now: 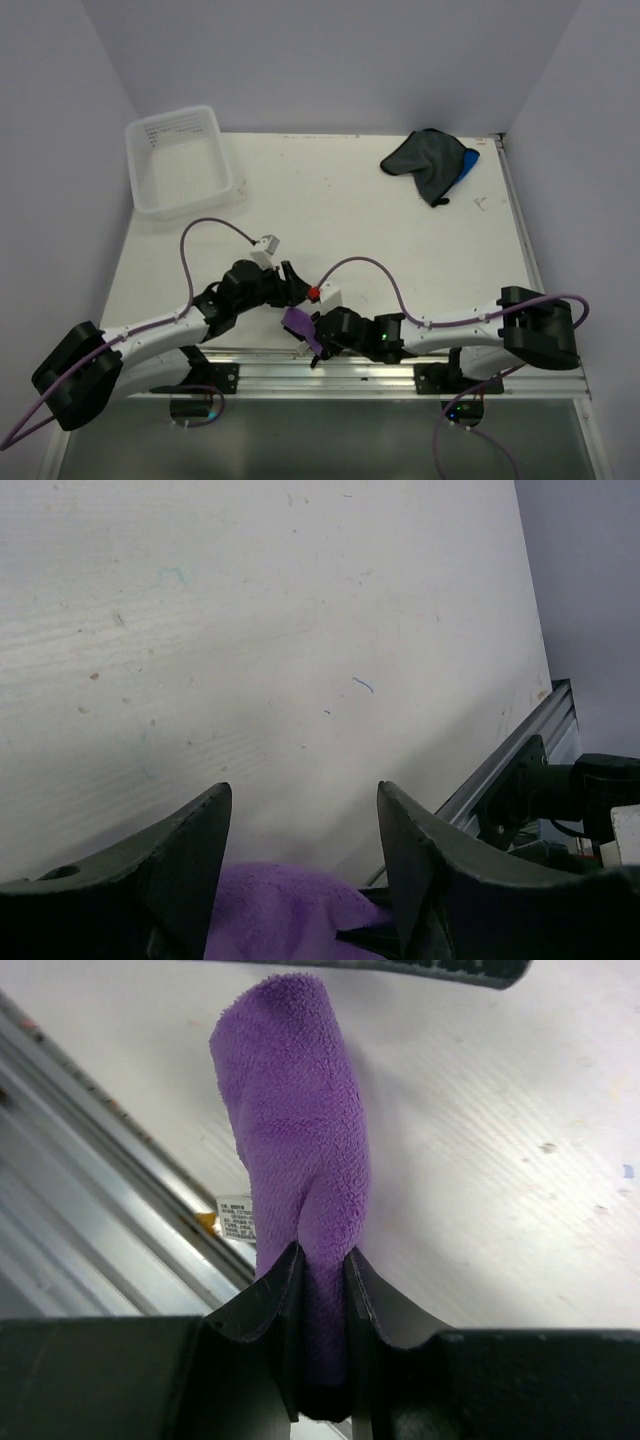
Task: Roll the towels
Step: Roll the towel
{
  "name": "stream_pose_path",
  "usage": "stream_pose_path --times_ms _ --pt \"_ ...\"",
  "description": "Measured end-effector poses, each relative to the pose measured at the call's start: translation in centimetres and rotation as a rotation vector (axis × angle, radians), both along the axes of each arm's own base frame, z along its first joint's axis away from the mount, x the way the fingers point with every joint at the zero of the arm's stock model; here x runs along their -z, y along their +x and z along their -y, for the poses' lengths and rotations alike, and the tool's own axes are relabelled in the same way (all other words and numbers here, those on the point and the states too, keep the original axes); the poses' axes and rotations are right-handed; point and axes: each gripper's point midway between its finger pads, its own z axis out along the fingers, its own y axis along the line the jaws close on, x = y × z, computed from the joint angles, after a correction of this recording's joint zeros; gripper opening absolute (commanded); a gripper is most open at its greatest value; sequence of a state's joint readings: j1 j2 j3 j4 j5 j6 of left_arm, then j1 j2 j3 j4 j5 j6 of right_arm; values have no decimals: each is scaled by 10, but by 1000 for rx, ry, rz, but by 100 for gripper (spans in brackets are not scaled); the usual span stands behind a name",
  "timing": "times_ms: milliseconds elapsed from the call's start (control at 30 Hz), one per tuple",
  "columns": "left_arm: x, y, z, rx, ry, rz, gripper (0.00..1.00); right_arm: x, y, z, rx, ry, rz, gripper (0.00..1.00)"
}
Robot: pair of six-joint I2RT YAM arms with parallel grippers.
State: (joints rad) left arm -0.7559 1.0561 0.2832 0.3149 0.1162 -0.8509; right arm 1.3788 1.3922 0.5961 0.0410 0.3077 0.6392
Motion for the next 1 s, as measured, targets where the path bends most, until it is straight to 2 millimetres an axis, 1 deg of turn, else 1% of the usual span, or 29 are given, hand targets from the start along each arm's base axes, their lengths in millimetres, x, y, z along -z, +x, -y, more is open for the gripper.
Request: stream_pose_path --times_ms 67,133,233,367,467,667,767,867,1000 --pt "-4 1 1 2 1 -1 99 -2 5 5 35 -34 54 0" --pt "-5 0 1 0 2 -16 100 -5 11 9 74 -75 119 0" --pt "-2 -4 -1 -1 16 -50 100 -6 18 7 117 -125 202 0" --pt "7 -9 -4 0 69 -115 100 -3 19 -2 158 -189 310 0" --pt "3 -8 -4 -5 105 -157 99 -2 19 -3 194 -207 370 0" --pt "-13 -6 -7 -30 184 -223 100 -4 26 4 285 -234 433 0" --pt "-16 -5 -16 -60 241 -254 100 -4 29 8 316 -249 456 0" --pt "-13 -10 -23 -82 277 -295 99 -4 33 11 342 -265 476 0" --pt "-3 -19 -27 -93 295 -361 100 -4 35 10 362 -281 498 0"
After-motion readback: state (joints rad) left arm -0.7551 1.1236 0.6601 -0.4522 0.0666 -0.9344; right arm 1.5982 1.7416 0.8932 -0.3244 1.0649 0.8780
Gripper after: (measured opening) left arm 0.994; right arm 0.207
